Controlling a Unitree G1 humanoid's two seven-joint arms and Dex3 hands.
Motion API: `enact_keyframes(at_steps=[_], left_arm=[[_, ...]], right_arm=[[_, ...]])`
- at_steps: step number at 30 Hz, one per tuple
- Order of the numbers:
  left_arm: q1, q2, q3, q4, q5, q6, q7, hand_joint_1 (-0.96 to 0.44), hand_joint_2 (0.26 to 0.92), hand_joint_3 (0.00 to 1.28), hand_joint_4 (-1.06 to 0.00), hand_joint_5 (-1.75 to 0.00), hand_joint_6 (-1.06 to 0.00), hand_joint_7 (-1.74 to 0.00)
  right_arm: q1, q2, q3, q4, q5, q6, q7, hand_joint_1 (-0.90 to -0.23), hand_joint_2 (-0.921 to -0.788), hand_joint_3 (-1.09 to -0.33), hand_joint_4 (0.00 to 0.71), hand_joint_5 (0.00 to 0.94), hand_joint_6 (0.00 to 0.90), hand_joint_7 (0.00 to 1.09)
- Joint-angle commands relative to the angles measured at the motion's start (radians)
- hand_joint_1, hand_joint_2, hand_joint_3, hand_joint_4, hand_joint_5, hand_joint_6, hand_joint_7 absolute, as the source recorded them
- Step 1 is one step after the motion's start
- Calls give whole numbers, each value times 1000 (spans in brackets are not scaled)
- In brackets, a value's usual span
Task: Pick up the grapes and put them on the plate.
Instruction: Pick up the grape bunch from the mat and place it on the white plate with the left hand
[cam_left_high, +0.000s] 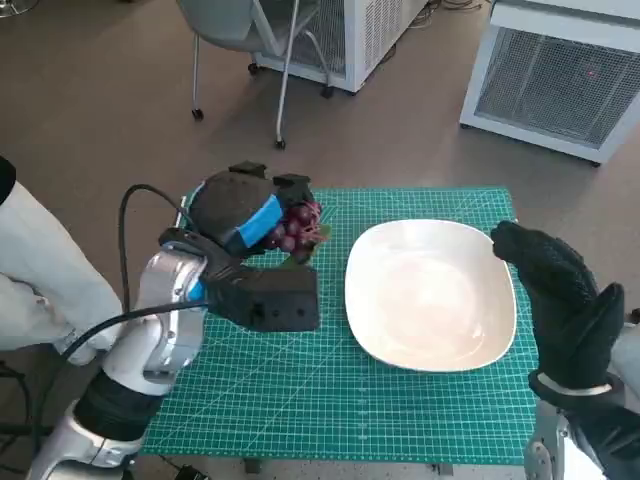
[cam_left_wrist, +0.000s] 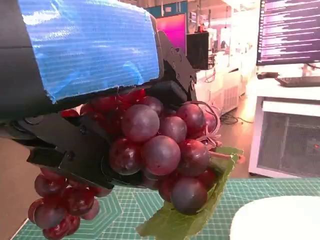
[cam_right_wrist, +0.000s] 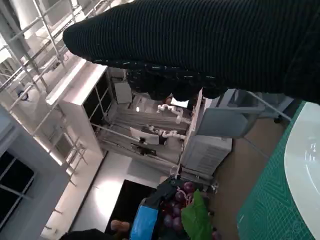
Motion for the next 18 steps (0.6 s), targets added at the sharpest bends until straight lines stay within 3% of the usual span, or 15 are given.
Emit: enact_keyframes(at_steps=[1,9,13,18], left_arm=[[-20,-64,-33,-33,7,15,-44,2,920,75,-648,-1334,-671,-995],[-82,-163,-95,-9,19,-1,-77,2,920,85,-667,-1281,-620,-1086],[-124,-210,-115,31,14,-18,-83,2,920,86,-670,-1203,-602,-1190],[-187,-278,-135,121,10,-39,-65,1,920,93,-672,-1254,-594,-1137]], right_arm=[[2,5,4,25,-2,4,2,-495,-921,-532,480,0,177,609],[1,11,12,23,-5,4,1,-492,-921,-533,480,1,176,609],[5,4,6,21,8,7,7,-492,-921,-533,481,1,176,610],[16,-3,-3,12,26,9,16,-494,-921,-532,481,1,176,609]])
